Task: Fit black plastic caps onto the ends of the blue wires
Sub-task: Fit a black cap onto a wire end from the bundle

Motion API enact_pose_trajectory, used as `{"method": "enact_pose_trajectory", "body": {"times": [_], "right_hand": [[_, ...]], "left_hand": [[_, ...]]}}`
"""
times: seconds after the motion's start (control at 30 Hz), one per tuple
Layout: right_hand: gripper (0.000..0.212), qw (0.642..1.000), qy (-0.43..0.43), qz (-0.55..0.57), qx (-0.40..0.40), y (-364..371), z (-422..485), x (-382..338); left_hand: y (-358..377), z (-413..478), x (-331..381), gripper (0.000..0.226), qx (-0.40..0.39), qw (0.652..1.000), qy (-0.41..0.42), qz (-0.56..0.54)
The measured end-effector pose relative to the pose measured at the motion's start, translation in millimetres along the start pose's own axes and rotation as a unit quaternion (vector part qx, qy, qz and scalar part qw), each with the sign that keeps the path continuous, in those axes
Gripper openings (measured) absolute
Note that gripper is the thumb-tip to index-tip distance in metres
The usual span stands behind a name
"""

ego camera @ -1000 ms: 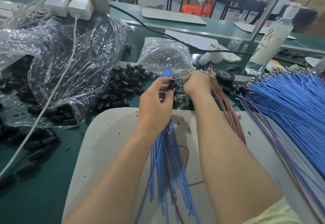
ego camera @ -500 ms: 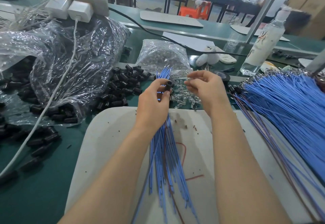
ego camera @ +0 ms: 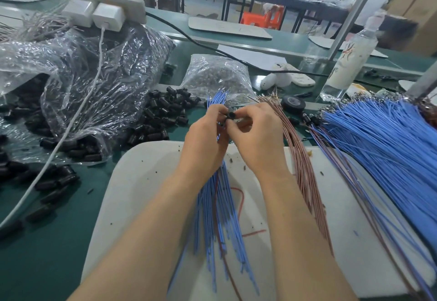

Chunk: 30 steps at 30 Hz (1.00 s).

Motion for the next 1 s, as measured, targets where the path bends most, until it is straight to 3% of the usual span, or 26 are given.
{"method": "enact_pose_trajectory", "body": {"times": [0.2, 0.43, 0.8, 1.0], "right_hand": [[0.011, 1.0, 0.002, -0.002, 0.022, -1.6, -1.2, -5.5], [0.014, 0.999, 0.006, -0.002, -0.035, 2.6, -2.9, -11.0], [0.011, 0.998, -0.001, -0.022, -0.063, 2.9, -4.1, -12.7], [0.013, 0.996, 0.001, -0.019, -0.091, 4.5, -4.7, -11.8]], "left_hand": [[-7.4, -2.1, 1.2, 0.006, 0.035, 0.993, -0.001, 0.116], [-15.1, 1.8, -2.7, 0.022, 0.066, 0.994, -0.044, 0.079], [-10.4, 1.3, -7.4, 0.013, 0.031, 0.999, -0.044, 0.007], [-13.9, 2.2, -4.3, 0.011, 0.039, 0.999, -0.003, 0.035]]}}
Point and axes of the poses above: each hand's wrist, its own z-axis towards the middle knuckle, its own y-axis out of the palm, x = y × z, the point moved 8 cm from there along z, towards the middle knuckle, and after that the axes turned 8 degrees about x, right-handed, at the moved point
